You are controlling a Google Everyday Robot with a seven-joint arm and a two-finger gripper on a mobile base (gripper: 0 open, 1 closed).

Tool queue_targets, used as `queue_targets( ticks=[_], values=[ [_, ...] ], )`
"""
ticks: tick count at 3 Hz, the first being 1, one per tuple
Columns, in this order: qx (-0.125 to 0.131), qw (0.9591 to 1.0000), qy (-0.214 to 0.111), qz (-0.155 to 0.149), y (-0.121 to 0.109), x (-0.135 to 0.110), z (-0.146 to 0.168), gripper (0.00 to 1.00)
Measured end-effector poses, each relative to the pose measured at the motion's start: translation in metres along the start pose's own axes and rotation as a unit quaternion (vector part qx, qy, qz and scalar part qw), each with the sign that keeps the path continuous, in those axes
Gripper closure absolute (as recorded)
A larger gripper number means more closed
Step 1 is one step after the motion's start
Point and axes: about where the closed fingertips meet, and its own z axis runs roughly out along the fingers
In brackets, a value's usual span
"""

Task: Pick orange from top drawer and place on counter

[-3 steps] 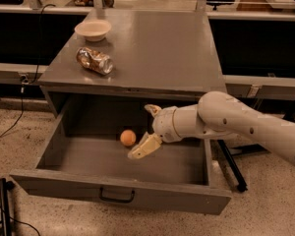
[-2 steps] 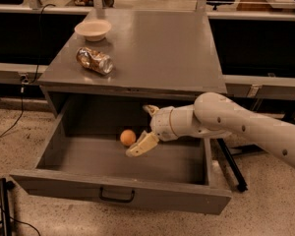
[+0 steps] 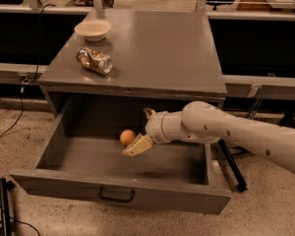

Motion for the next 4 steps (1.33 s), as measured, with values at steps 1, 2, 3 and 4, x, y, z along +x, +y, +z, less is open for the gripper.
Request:
queue_targets(
  ticks=[1, 2, 3, 4],
  values=[
    [0.029, 0.9995, 0.001, -0.009, -0.015, 0.007, 0.011, 0.00],
    [0.035, 0.9992, -0.018, -0.011, -0.024, 0.011, 0.018, 0.00],
    [0.040, 0.9988, -0.012, -0.027, -0.026, 0.012, 0.026, 0.00],
    [0.041, 0.9985, -0.003, -0.037, -0.027, 0.014, 0.035, 0.01]
  ],
)
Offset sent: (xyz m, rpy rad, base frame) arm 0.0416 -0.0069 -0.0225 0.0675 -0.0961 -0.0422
